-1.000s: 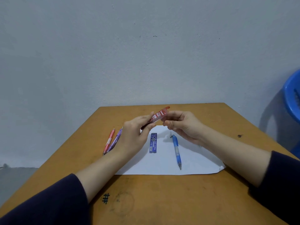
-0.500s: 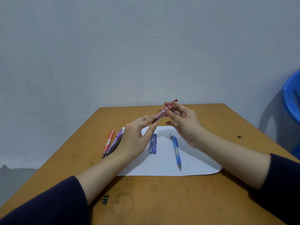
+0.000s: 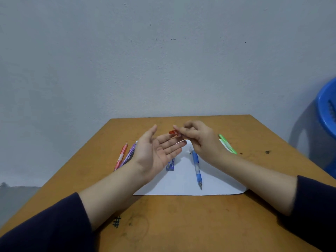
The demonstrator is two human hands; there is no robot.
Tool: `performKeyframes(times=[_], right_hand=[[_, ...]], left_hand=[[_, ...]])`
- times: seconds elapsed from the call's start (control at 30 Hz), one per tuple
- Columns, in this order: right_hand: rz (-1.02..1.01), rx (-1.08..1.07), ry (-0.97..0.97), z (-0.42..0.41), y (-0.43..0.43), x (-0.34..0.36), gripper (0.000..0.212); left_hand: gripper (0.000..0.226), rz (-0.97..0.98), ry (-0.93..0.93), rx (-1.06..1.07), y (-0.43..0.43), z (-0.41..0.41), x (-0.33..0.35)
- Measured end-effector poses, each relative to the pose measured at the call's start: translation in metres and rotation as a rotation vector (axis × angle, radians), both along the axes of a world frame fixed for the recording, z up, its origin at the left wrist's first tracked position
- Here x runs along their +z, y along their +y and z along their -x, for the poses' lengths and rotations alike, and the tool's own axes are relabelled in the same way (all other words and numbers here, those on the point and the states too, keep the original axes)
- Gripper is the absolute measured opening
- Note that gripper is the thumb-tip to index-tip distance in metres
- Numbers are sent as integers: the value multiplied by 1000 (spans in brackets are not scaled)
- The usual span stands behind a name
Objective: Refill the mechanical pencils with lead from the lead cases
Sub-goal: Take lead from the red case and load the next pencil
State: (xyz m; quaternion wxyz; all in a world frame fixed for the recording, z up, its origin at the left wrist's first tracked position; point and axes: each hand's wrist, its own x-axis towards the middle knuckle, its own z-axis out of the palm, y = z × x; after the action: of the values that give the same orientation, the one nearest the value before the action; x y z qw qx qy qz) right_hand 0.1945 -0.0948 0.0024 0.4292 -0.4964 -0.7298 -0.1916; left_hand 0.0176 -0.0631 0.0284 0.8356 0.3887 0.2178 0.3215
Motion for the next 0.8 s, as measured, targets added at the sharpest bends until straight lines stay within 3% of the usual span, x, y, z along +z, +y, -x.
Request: performKeyframes(times=[0.1, 0.23, 0.53, 0.67, 0.8], right_hand=[[-69, -29, -80, -2, 1, 0, 48], [-50, -16, -21, -3, -3, 5, 50], [-123, 8, -11, -5, -5, 6, 50], [-191, -5, -137, -11, 0, 4, 22], [-211, -47, -212, -15, 5, 1, 16]], left_hand=[[62, 102, -88, -19, 3, 3, 2], [63, 170, -142, 23, 7, 5, 3], [63, 182, -148, 59, 8, 7, 5], [64, 168, -113, 58, 7, 7, 6], [65, 175, -88, 58, 7, 7, 6]])
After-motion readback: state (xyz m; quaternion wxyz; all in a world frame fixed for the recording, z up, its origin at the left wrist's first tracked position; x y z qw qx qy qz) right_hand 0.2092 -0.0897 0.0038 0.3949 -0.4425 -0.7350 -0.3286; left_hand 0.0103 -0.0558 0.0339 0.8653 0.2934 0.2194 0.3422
